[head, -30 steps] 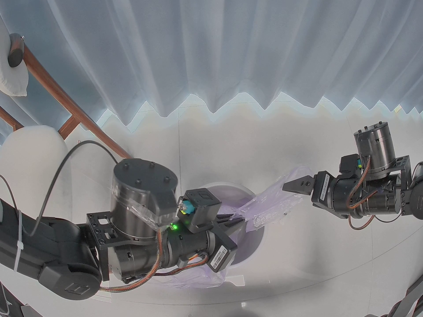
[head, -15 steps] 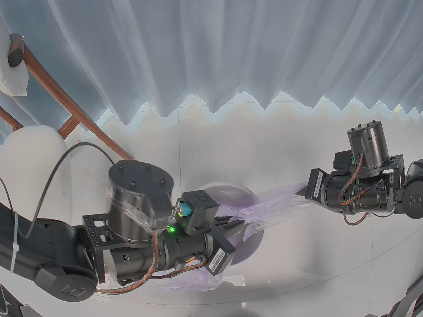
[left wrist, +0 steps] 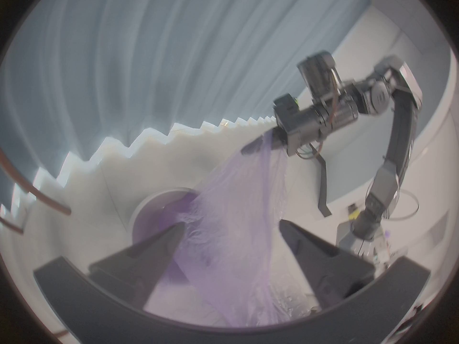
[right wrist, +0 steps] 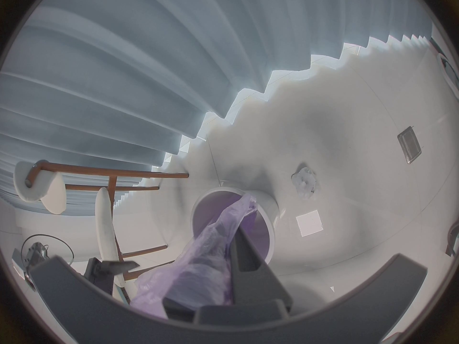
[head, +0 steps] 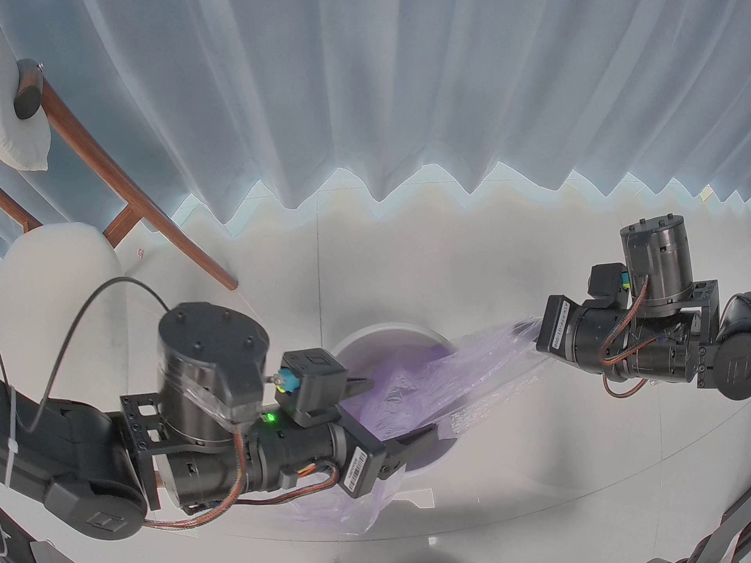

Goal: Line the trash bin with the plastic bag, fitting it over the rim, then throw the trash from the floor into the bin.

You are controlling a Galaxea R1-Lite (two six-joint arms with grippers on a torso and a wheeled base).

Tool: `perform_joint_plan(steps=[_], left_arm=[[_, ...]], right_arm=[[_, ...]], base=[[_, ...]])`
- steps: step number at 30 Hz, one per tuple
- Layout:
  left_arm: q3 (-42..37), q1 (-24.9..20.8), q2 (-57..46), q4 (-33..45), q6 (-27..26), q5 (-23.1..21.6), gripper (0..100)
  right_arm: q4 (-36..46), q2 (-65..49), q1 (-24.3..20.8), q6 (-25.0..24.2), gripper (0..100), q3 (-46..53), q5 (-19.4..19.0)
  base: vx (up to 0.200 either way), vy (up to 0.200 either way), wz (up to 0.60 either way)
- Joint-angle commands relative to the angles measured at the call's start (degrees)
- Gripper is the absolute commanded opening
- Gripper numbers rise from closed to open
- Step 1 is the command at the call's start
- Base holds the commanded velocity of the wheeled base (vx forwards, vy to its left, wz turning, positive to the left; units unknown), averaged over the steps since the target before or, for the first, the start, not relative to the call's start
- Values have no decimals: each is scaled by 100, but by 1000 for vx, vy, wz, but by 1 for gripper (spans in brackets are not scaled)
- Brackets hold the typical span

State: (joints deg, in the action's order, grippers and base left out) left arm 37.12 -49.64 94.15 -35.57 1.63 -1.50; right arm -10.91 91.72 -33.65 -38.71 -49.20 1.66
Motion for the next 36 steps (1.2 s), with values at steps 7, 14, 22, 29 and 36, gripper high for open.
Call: perform_joint_plan(steps=[7, 14, 22, 29, 36], left_arm=[[-293, 1027, -1100, 209, 1093, -562, 100], [-741, 1475, -1021, -547, 1401, -896, 100], [-1559, 1317, -802, -1356, 1594, -1371, 100], [-1655, 983, -520, -1470, 1023, -1379, 100], [-2200, 1334, -520, -1479, 496, -1335, 100]], right_arm=[[63, -357, 297, 197, 0, -72, -860], [63, -181, 614, 355, 0, -63, -904], [63, 91, 728, 346, 0, -318, -904], [72, 100, 666, 355, 0, -318, -878], [72, 91, 702, 337, 0, -283, -869]], base=[[0, 0, 0], [0, 0, 0], [0, 0, 0], [0, 0, 0], [0, 0, 0]])
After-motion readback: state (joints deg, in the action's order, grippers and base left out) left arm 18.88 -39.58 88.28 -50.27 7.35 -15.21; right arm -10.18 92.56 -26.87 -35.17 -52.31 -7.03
